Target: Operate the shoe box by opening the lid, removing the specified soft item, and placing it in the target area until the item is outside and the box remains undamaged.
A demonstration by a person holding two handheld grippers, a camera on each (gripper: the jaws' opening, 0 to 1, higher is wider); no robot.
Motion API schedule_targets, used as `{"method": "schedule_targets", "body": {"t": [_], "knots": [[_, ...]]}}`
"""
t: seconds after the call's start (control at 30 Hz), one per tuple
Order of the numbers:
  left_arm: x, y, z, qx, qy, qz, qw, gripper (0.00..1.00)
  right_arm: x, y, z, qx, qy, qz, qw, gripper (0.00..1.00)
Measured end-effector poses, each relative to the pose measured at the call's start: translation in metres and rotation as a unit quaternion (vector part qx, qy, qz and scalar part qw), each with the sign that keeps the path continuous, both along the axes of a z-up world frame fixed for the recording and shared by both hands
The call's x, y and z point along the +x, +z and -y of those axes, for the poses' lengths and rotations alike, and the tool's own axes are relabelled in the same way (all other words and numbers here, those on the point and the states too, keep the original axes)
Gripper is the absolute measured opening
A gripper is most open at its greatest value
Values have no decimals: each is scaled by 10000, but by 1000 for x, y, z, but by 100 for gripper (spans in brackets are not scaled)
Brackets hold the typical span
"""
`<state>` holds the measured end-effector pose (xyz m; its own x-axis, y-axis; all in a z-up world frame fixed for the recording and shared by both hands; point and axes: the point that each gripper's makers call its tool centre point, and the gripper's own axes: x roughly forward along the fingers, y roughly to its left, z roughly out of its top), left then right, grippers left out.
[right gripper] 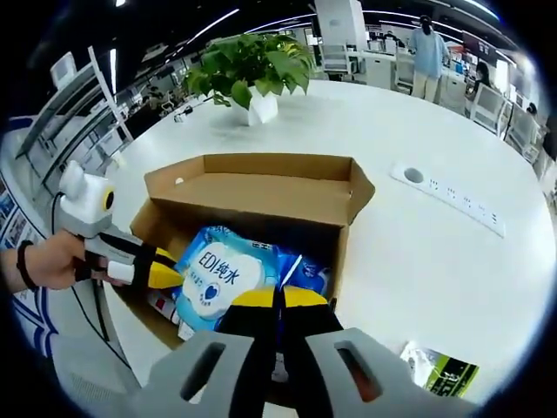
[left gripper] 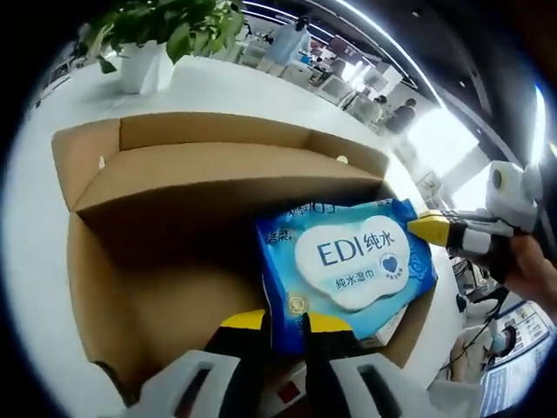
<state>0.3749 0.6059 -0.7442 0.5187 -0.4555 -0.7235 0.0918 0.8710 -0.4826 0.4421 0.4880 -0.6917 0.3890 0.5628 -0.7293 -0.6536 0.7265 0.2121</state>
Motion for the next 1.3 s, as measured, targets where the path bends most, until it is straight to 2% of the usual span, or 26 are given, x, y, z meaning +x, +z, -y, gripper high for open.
{"method": "schedule_targets", "body": {"t": [0.13, 0.27, 0.6, 0.83, 1.13, 1.3], "knots": [[2, -1, 1, -115, 81, -26, 9999, 11, -1, 0, 0, 28, -14, -20, 10000, 0], [3, 0, 2, -331, 328, -117, 9988, 5, -2, 0, 0, 51, -12, -5, 10000, 0], [2, 6, 4, -217, 220, -87, 9995, 2, 7, -3, 2, 46, -27, 2, 10000, 0], [3, 14, 2, -61, 123, 43, 9999, 1, 8, -2, 2, 104, -64, -25, 9999, 0], [4, 35, 2, 100, -49, 237, 9997, 1, 15, 14, -2, 168, -28, 111, 9998, 0], [3, 45, 0, 117, -7, 321, 9994, 1, 15, 23, -3, 208, 6, 163, 9997, 0]]}}
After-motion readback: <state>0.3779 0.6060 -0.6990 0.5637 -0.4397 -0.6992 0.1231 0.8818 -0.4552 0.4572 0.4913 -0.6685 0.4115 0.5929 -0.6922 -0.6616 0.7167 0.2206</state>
